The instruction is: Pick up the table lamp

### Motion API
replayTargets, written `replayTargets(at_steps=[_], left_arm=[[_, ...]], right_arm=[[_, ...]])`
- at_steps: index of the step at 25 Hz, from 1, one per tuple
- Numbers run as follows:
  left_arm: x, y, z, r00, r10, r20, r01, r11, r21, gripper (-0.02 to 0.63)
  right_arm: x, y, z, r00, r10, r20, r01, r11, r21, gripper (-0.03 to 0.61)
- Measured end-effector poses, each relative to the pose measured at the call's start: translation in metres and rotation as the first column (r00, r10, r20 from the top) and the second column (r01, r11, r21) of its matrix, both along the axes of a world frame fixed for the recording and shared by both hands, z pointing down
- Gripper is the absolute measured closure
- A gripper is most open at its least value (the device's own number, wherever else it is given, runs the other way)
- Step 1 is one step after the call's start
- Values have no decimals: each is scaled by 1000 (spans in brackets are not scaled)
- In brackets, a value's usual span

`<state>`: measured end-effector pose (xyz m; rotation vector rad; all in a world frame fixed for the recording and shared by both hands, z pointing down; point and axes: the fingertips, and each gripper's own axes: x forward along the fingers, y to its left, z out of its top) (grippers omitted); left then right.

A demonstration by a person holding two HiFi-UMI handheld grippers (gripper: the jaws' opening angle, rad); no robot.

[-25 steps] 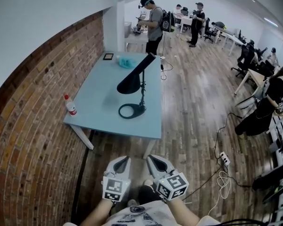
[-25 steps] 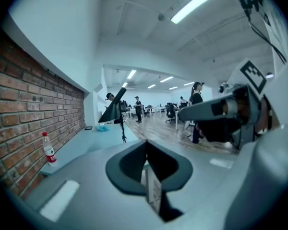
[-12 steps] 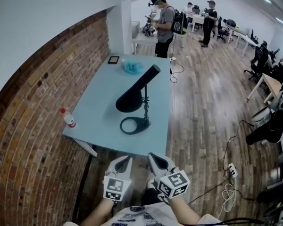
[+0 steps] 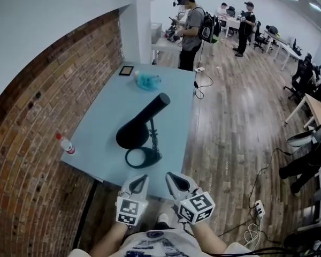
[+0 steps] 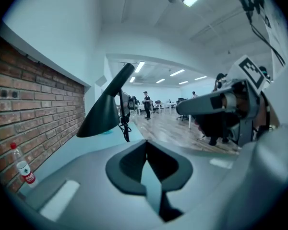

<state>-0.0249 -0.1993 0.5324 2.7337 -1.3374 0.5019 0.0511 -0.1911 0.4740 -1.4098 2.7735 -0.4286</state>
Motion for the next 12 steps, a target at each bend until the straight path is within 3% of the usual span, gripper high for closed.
replayTargets(at_steps=[12], left_arm=[[18, -37, 20, 999, -48, 12, 48, 998, -42, 621]], right_arm=[[17, -50, 7, 999, -48, -2, 48, 999, -3, 580]])
